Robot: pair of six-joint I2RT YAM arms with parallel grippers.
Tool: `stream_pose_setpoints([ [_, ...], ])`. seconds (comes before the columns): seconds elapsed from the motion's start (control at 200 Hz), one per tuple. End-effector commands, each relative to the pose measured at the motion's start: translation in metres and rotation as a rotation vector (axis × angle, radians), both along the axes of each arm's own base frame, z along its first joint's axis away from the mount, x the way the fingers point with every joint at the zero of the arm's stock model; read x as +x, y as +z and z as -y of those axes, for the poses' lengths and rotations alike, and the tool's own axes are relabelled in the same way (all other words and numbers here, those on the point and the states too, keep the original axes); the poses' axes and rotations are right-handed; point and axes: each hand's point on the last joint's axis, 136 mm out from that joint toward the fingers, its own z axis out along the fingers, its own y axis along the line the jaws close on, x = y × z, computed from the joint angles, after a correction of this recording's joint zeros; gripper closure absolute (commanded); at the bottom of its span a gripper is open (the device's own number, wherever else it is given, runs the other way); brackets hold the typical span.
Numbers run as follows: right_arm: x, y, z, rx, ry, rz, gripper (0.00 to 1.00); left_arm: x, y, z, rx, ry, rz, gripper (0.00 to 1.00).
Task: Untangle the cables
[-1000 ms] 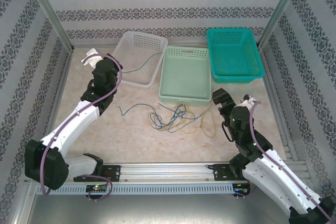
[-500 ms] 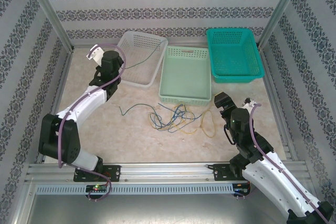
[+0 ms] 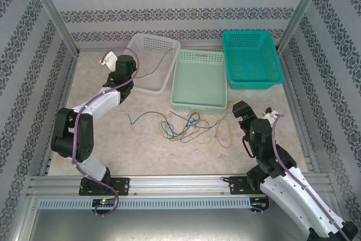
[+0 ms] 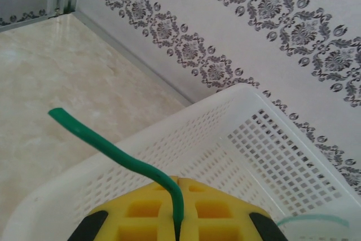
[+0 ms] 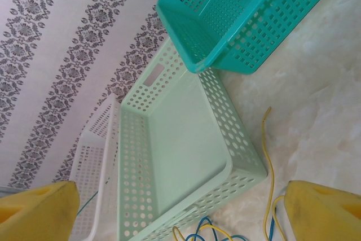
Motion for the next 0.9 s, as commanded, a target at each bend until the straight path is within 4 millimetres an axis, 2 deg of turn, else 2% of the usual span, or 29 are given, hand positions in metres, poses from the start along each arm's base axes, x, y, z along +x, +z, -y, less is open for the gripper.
stream_pose_setpoints([
  [0.0,0.0,-0.007,0.003,-0.013,-0.012,-0.019,0.07,0.012,0.004,-0.002,-0.005,-0.023,0.013,1.0],
  [0.045,0.001,-0.007,0.001,-0.023,0.001,-0.025,0.08,0.013,-0.002,-0.002,-0.008,-0.03,-0.007,0.96],
  [0.1,0.001,-0.007,-0.001,-0.043,0.013,-0.037,0.09,0.011,-0.007,-0.003,-0.006,-0.032,-0.034,0.82],
  [0.16,0.001,-0.008,-0.002,-0.069,0.026,-0.057,0.11,0.009,-0.011,-0.003,0.006,-0.04,-0.055,0.73],
  [0.185,0.001,-0.008,-0.002,-0.077,0.03,-0.065,0.11,0.007,-0.012,-0.003,0.013,-0.045,-0.061,0.66],
  [0.28,0.002,-0.011,-0.004,-0.102,0.04,-0.096,0.12,0.001,-0.013,-0.005,0.033,-0.049,-0.094,0.26],
  [0.345,0.004,-0.012,-0.006,-0.109,0.05,-0.107,0.13,-0.003,-0.013,-0.005,0.055,-0.056,-0.127,0.12],
  [0.425,0.007,-0.012,-0.01,-0.113,0.063,-0.113,0.13,-0.008,-0.011,-0.006,0.071,-0.064,-0.148,0.07],
  [0.48,0.008,-0.012,-0.012,-0.118,0.069,-0.119,0.13,-0.013,-0.007,-0.007,0.073,-0.069,-0.143,0.0],
  [0.749,0.009,-0.005,-0.012,-0.183,0.095,-0.125,0.14,-0.049,0.028,-0.015,0.125,-0.083,-0.114,0.0],
  [0.894,0.011,-0.006,-0.017,-0.223,0.13,-0.155,0.16,-0.069,0.027,-0.031,0.175,-0.033,-0.117,0.0],
])
